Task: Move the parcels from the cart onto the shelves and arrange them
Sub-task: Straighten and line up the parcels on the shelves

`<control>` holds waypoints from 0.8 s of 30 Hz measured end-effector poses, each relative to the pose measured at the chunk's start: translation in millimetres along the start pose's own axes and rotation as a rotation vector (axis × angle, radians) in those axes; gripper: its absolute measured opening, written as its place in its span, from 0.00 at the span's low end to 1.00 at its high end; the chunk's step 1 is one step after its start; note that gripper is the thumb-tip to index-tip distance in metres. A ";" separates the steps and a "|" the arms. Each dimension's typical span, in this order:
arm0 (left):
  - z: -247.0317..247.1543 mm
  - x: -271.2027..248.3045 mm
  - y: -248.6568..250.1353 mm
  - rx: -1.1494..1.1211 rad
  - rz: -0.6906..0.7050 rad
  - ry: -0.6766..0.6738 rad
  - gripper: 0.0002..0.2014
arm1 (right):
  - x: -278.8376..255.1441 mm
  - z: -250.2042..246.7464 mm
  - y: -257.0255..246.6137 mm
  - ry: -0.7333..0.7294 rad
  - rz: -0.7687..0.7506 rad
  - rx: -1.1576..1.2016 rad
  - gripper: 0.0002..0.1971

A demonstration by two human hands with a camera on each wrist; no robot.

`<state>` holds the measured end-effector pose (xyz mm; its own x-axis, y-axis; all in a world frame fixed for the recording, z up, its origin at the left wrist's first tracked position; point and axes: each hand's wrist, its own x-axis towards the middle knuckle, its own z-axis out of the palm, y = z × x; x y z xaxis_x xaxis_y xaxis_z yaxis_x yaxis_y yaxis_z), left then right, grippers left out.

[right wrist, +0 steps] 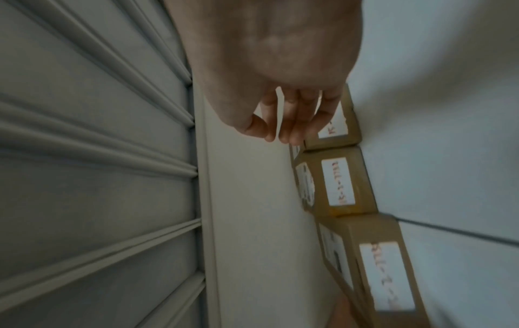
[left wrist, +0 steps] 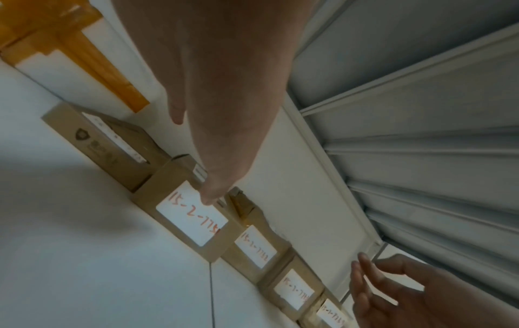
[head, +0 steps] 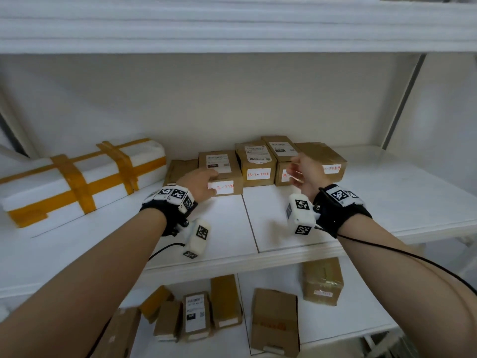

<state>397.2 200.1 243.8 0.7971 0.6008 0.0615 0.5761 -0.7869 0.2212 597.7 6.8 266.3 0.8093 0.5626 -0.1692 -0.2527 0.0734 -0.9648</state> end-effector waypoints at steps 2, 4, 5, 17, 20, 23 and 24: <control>-13.6 -15.3 -0.4 -0.021 0.012 0.020 0.26 | -17.4 13.7 -3.7 -0.034 -0.010 0.015 0.06; -30.6 -31.5 -4.7 -0.045 0.023 0.062 0.23 | -38.5 30.0 -8.4 -0.056 -0.023 0.016 0.05; -39.8 -41.3 -6.6 -0.057 0.030 0.078 0.21 | -50.6 38.8 -11.1 -0.059 -0.023 0.024 0.05; -146.0 -168.8 -20.8 -0.091 0.136 0.230 0.05 | -199.0 133.4 -58.3 -0.243 -0.078 0.113 0.07; -177.6 -193.3 -17.4 -0.088 0.185 0.274 0.04 | -233.8 153.1 -80.7 -0.271 -0.141 0.096 0.09; -211.3 -212.4 -6.0 -0.134 0.203 0.258 0.07 | -262.1 167.7 -106.1 -0.318 -0.208 0.074 0.09; -222.9 -217.9 -1.2 -0.177 0.193 0.236 0.08 | -270.5 171.9 -116.2 -0.332 -0.232 0.079 0.08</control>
<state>182.3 101.5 447.1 0.8125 0.4753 0.3376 0.3619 -0.8652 0.3472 317.0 -12.4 458.8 0.6377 0.7578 0.1380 -0.1339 0.2855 -0.9490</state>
